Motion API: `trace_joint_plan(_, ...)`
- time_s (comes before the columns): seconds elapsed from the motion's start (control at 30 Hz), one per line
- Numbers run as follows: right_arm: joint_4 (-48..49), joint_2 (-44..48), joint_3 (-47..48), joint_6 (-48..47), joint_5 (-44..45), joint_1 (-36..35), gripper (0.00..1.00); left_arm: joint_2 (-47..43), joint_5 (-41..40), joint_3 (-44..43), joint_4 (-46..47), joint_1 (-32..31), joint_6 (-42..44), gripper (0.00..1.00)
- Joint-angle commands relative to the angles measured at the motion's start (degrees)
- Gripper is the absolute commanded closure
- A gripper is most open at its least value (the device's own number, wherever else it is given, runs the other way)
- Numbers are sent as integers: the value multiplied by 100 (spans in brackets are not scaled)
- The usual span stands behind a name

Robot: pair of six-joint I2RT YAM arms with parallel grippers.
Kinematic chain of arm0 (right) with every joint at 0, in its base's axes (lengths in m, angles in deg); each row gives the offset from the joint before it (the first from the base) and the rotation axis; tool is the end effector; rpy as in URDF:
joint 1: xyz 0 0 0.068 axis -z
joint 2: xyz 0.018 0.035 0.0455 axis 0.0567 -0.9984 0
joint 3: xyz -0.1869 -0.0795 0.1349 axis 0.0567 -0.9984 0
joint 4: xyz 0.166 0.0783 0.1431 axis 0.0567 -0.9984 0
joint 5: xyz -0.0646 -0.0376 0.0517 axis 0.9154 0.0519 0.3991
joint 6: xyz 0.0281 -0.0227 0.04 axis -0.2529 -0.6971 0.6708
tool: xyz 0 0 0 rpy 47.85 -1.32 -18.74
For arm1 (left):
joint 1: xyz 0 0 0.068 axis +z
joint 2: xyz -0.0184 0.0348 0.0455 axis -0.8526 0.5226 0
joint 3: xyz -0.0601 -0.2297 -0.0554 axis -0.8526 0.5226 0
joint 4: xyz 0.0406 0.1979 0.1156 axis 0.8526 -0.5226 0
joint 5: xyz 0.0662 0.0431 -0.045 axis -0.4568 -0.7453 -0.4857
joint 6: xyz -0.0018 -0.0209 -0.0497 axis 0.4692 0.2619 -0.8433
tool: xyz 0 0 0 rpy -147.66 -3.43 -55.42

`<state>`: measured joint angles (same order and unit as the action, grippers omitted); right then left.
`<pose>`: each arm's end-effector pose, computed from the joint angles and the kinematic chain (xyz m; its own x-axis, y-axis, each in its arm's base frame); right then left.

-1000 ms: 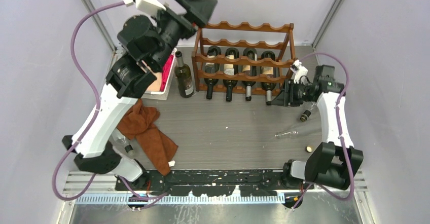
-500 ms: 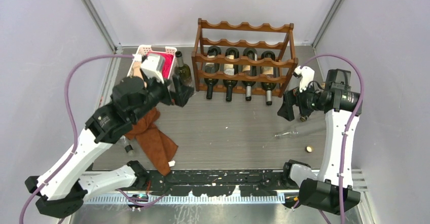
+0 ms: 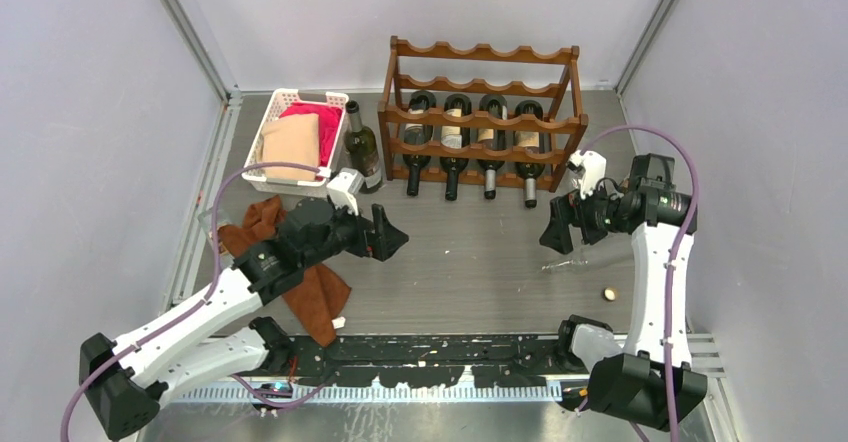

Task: Put the wine bottle on the wine rack
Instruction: Adjust the wine bottle in the wine rack, then pick up the wine bottle from the center of the board.

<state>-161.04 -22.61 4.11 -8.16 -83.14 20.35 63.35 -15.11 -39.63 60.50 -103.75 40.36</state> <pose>0.1437 -0.0202 0.3007 -0.6631 -0.2986 -0.6864 -0.5690 0.7969 0.2030 0.1329 -0.1343 0.2763 -0.6112 -0.1085 -0.7840 0.4650 0.7523 -0.4666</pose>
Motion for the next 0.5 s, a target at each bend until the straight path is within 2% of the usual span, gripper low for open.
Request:
trace_joint_plan(0.0, 483, -239, 13, 72, 355, 2, 0, -71, 729, 463, 2064, 17, -827, 8)
trace_joint_plan(0.17, 888, -173, -235, -3, 1302, 147, 0, 159, 992, 862, 3093, 17, -1349, 7)
trace_joint_plan(0.33, 938, -295, -146, 48, 922, 670, 0, 606, 1473, 814, 3573, 1, -1631, 8)
trace_joint_plan(0.47, 1441, -635, -33, 567, 1063, 820, 0, 882, 1580, 694, 3563, -131, -1407, 8)
